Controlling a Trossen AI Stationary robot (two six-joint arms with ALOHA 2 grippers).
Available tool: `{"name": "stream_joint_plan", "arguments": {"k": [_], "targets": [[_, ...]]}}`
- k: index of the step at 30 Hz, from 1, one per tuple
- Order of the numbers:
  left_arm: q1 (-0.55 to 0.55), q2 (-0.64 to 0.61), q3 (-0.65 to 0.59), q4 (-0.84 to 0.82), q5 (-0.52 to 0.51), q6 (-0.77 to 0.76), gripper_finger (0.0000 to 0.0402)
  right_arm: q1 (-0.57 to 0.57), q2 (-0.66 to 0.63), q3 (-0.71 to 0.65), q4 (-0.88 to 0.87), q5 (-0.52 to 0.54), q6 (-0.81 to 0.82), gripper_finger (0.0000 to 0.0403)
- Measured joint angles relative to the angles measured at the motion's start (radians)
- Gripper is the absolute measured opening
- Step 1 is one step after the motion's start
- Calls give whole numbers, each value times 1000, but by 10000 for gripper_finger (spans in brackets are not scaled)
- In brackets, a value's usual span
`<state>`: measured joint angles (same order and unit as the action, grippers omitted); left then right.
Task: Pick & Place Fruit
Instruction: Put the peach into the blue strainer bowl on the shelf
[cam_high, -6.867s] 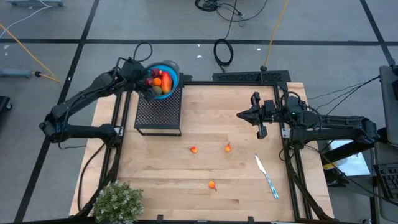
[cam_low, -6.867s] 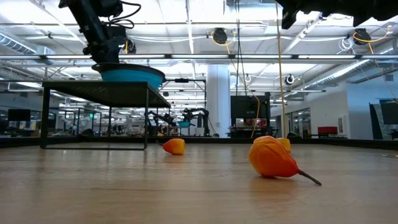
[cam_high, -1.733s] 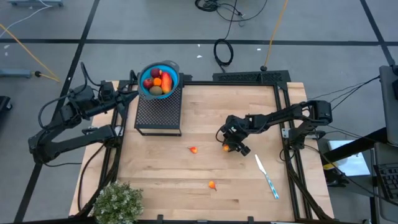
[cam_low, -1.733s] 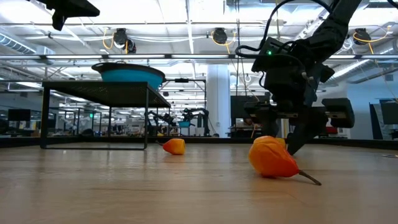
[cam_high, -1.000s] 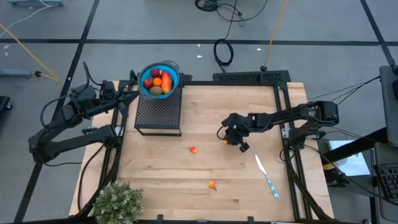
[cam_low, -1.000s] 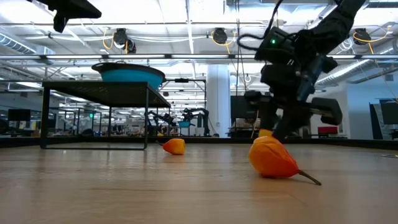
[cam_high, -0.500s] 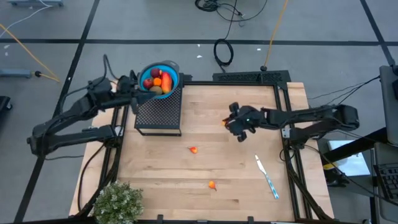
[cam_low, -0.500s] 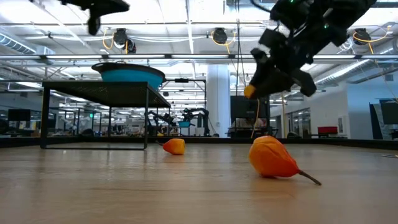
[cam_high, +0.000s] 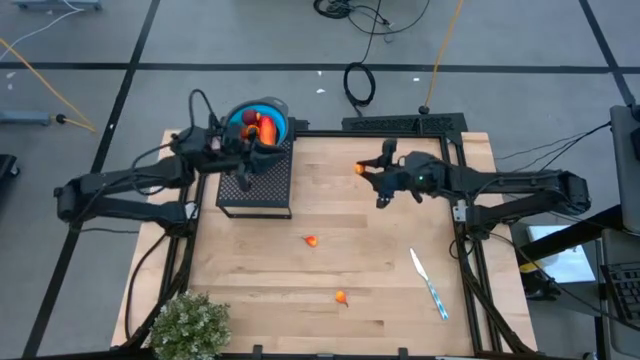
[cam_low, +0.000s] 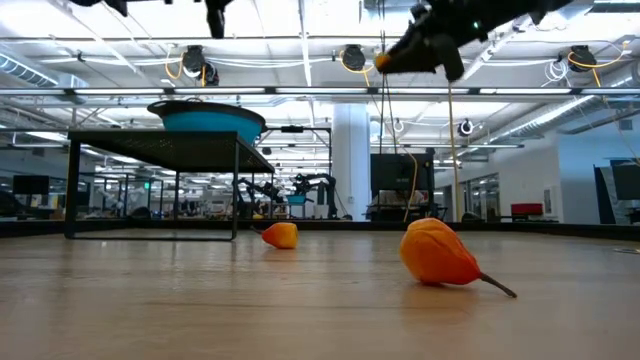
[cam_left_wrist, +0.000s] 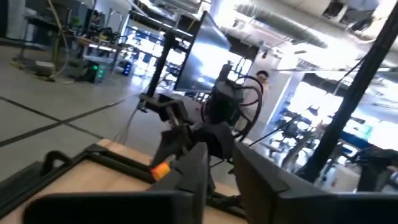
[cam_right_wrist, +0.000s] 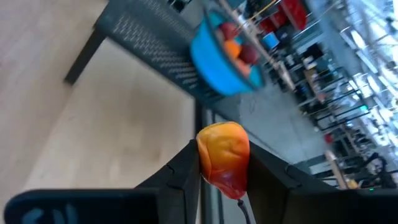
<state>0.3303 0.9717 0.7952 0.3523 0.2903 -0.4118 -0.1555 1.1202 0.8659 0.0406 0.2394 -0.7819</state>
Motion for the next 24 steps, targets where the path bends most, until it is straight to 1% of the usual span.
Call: {"name": "stream_joint_plan", "arguments": {"k": [2, 7, 9, 12, 14, 16, 21, 24], "targets": [[-21, 40, 0, 52, -16, -18, 115, 0, 0, 27, 7, 0, -19, 96], [-85, 126, 13, 77, -130, -42, 208, 16, 1, 60, 66, 0, -105, 96], [-108, 159, 29, 76, -165, -42, 239, 31, 0, 63, 114, 0, -129, 96], [-137, 209, 70, 77, -173, -14, 273, 55, 3, 63, 153, 1, -161, 96], [-155, 240, 101, 67, -201, -5, 288, 71, 13, 63, 185, 4, -177, 96], [-171, 274, 136, 42, -236, -6, 295, 88, 22, 63, 204, 31, -185, 96], [-205, 352, 241, -39, -277, 51, 298, 118, 51, 64, 236, 123, -194, 96], [-228, 401, 306, -101, -309, 86, 299, 131, 59, 63, 239, 131, -201, 96]]}}
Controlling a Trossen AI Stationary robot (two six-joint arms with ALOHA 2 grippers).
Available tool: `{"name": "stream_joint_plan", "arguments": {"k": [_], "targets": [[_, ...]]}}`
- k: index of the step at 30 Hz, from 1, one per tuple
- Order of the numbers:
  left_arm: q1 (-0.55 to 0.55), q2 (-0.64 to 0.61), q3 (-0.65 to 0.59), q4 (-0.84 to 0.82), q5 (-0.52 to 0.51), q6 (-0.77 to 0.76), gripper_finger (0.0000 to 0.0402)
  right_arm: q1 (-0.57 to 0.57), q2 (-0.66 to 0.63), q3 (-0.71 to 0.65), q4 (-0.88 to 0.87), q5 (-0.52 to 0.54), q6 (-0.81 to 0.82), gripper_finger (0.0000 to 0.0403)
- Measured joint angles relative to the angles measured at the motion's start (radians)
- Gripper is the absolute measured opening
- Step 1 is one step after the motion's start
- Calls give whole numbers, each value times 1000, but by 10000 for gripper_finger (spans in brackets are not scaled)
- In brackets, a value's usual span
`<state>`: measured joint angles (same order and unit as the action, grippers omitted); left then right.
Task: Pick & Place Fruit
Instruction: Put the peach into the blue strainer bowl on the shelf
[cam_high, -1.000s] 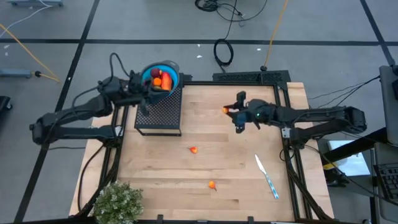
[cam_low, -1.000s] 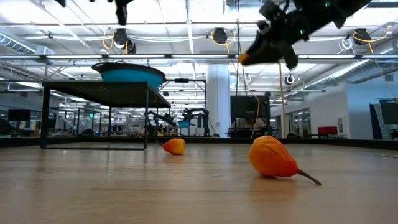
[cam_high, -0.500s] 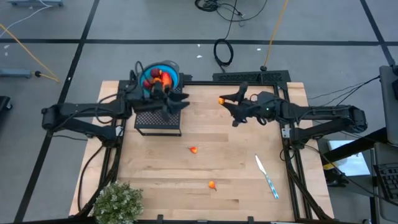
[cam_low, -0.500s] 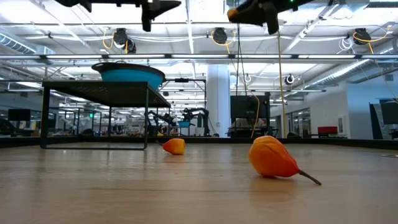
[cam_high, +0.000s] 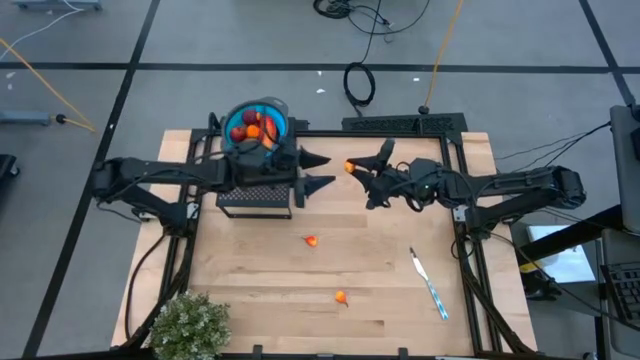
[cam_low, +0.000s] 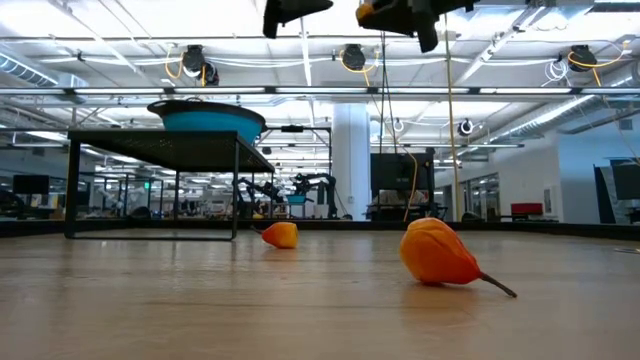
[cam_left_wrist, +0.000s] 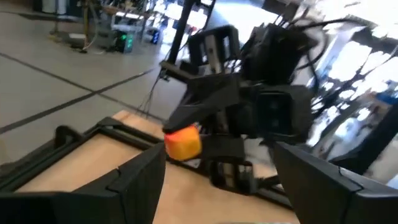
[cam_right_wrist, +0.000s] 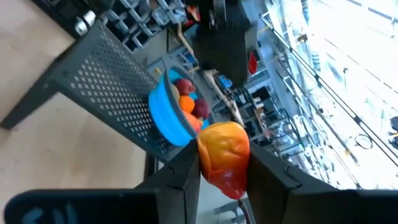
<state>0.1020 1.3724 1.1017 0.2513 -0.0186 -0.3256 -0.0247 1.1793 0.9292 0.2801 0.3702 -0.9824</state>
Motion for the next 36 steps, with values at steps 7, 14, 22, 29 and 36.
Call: {"name": "stream_joint_plan", "arguments": {"k": [7, 14, 22, 29, 36], "targets": [[-42, 97, 144, -167, -106, 58, 299, 35, 0, 0, 34, 44, 1, 96], [-73, 154, 199, -183, -180, 62, 298, 63, 0, 0, 50, 102, -6, 96], [-92, 196, 219, -160, -210, 47, 299, 91, 0, 0, 49, 101, -5, 96], [-98, 210, 219, -102, -230, 26, 298, 100, 9, 0, 47, 102, 20, 96], [-98, 212, 219, -100, -245, 1, 298, 100, 31, -1, 45, 101, 23, 96]]}}
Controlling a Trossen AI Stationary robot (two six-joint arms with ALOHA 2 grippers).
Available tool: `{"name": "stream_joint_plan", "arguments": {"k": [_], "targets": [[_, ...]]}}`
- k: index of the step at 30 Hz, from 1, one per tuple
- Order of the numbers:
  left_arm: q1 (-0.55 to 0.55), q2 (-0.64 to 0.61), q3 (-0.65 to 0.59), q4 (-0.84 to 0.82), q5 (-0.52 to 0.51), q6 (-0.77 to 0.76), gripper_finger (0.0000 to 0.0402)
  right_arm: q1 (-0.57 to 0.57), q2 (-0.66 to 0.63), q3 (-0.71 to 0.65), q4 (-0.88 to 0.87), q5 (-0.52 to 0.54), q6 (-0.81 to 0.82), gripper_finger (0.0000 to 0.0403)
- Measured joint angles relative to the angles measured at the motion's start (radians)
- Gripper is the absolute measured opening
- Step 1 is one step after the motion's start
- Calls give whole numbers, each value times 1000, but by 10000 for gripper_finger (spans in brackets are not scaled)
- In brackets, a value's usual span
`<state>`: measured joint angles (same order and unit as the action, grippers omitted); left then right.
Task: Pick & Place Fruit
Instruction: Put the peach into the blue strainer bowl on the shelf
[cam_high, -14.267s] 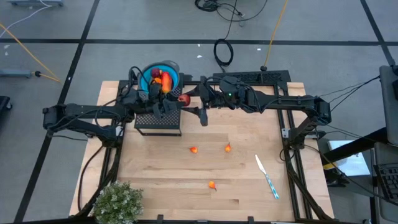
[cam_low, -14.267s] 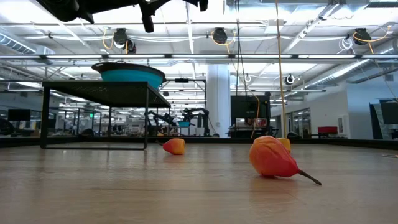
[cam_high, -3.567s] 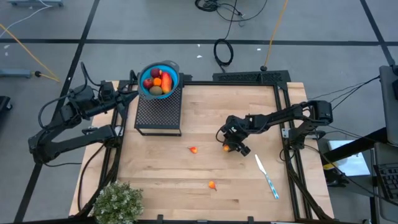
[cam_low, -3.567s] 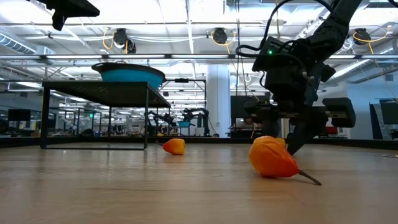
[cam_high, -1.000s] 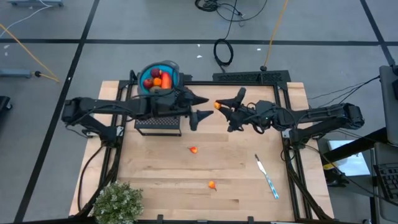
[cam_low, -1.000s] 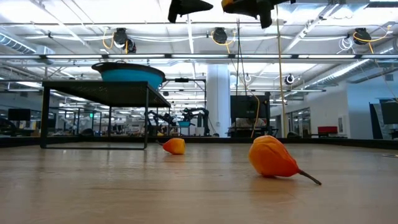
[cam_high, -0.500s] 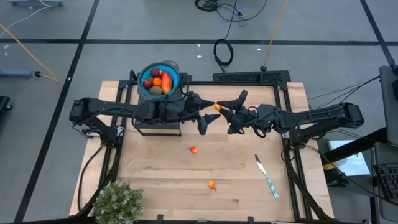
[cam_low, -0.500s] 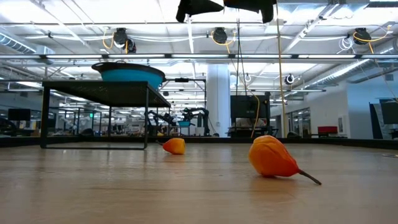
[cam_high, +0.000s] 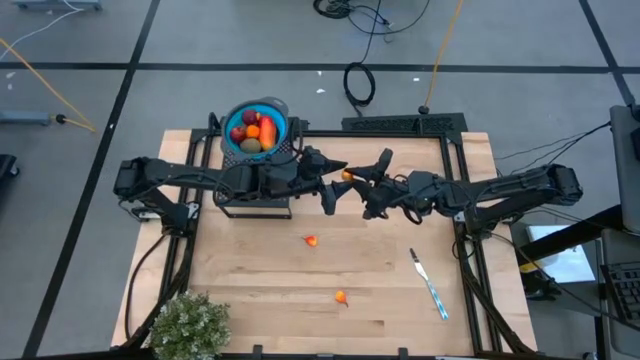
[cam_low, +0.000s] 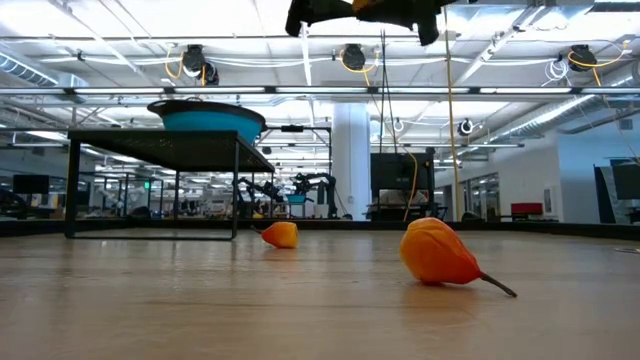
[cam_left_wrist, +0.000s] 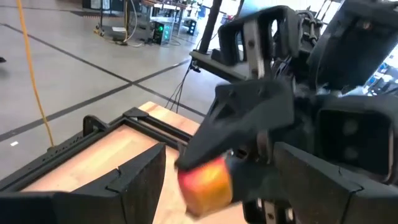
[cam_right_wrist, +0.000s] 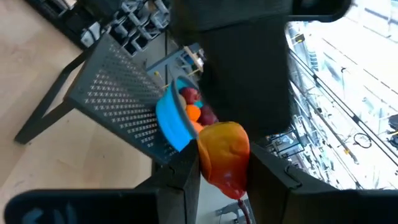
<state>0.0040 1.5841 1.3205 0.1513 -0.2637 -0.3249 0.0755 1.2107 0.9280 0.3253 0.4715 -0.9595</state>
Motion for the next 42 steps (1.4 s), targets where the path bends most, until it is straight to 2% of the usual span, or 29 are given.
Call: {"name": "stream_joint_plan", "arguments": {"k": [8, 34, 42], "targets": [[0, 0, 0, -54, 0, -10, 282, 5, 11, 0, 3, 1, -3, 96], [0, 0, 0, -51, 2, -25, 101, 5, 14, 0, 52, 4, -5, 96], [0, 0, 0, -51, 2, -25, 96, 5, 14, 0, 48, 3, -4, 97]]}}
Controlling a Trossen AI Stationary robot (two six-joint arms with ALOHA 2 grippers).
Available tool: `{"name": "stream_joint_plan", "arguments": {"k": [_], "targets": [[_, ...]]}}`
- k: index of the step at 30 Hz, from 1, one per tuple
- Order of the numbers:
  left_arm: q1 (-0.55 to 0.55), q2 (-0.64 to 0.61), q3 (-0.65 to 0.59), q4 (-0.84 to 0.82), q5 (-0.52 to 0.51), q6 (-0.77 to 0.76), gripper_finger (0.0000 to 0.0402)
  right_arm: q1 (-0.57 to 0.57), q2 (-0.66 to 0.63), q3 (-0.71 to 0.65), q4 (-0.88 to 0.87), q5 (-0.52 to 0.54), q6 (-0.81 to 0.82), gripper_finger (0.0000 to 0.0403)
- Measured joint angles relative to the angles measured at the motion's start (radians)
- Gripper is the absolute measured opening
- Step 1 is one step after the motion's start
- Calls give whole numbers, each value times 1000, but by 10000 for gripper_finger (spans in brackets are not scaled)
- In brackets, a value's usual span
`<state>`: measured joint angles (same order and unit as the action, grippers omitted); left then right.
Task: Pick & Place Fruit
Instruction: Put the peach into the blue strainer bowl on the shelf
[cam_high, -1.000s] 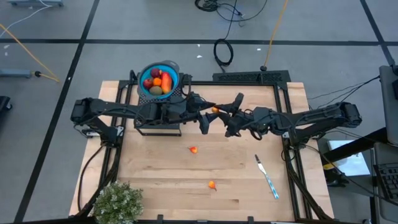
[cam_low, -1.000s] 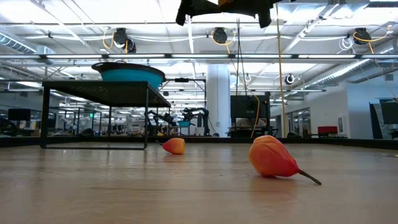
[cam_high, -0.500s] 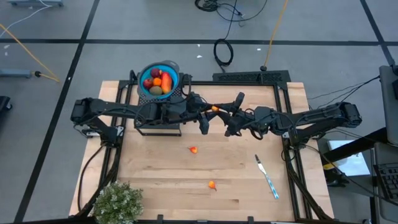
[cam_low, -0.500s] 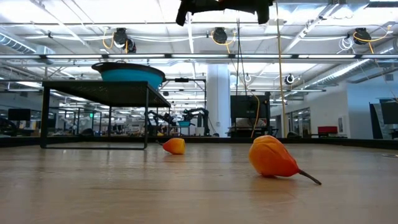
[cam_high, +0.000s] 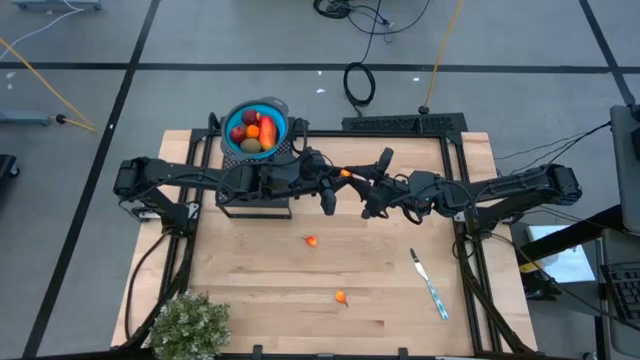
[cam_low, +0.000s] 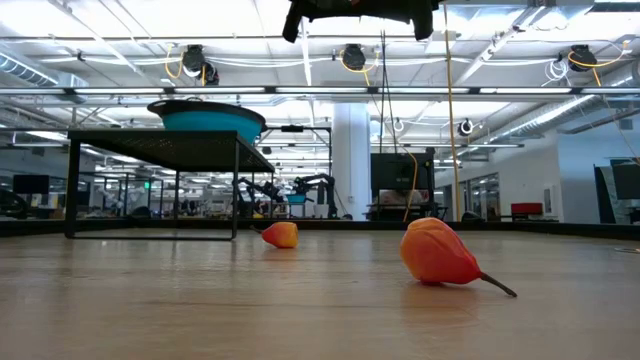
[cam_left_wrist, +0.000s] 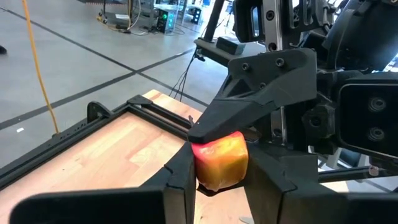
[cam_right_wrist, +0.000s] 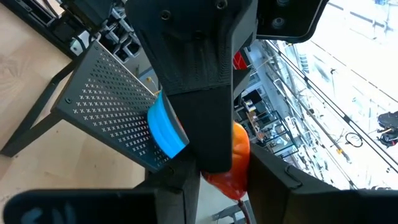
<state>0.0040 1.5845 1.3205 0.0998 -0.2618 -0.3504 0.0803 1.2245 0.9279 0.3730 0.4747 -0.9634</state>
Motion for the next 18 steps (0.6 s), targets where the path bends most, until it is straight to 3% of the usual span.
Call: {"name": "stream_joint_plan", "arguments": {"k": [13, 18], "targets": [[0, 0, 0, 3, 0, -8, 97, 0, 0, 0, -17, 5, 2, 171], [0, -9, 0, -8, -1, 15, 97, 0, -1, 0, -62, 106, 37, 188]]}}
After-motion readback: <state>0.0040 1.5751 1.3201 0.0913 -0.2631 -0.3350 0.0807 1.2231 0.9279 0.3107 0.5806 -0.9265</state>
